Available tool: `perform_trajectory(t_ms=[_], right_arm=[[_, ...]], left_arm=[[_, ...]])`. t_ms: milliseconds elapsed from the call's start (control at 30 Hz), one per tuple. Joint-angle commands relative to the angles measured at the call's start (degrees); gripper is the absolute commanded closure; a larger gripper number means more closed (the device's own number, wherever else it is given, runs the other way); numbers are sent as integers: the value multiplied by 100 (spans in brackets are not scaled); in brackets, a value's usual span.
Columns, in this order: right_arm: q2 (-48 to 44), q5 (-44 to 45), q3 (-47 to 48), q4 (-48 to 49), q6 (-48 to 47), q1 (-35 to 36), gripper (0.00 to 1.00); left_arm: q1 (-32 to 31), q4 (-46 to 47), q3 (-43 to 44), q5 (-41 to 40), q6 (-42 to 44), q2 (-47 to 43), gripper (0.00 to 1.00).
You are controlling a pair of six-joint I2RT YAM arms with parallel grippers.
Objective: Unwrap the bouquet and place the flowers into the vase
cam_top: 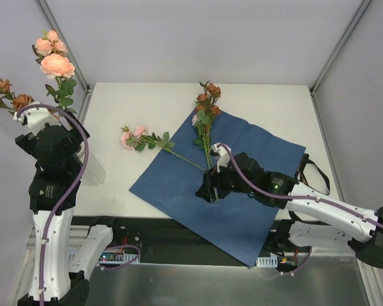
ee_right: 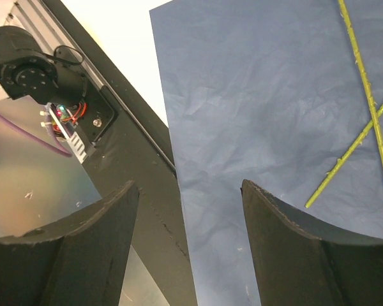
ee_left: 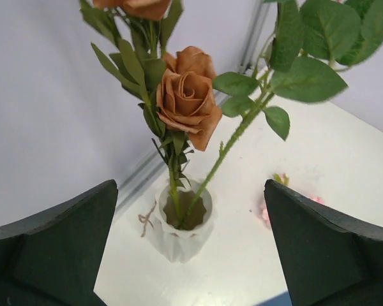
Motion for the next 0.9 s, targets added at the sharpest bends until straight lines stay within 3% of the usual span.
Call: perform_trajectory(t_ms=[0, 200, 467, 567, 700, 867], right_arm=[[163, 95, 147, -181, -126, -21, 32], [505, 542, 341, -647, -398, -153, 31], [1313, 702, 569, -955, -908, -811, 31], [1840, 807, 823, -1112, -1129, -1067, 35], [2640, 738, 1307, -1157, -1787, -1225, 49], [3686, 579, 1940, -939, -2664, -1234, 53]], left_arm=[[55, -711, 299, 1104, -697, -402, 2], [64, -1291, 492, 2187, -934, -763, 3], [55, -1477, 485, 4328, -1478, -1158, 4], [64, -1468, 344, 5207, -1716, -1202, 5], [64, -1433, 72, 6298, -1901, -1185, 8], [64, -1275, -560, 7004, -2121, -1281, 11]])
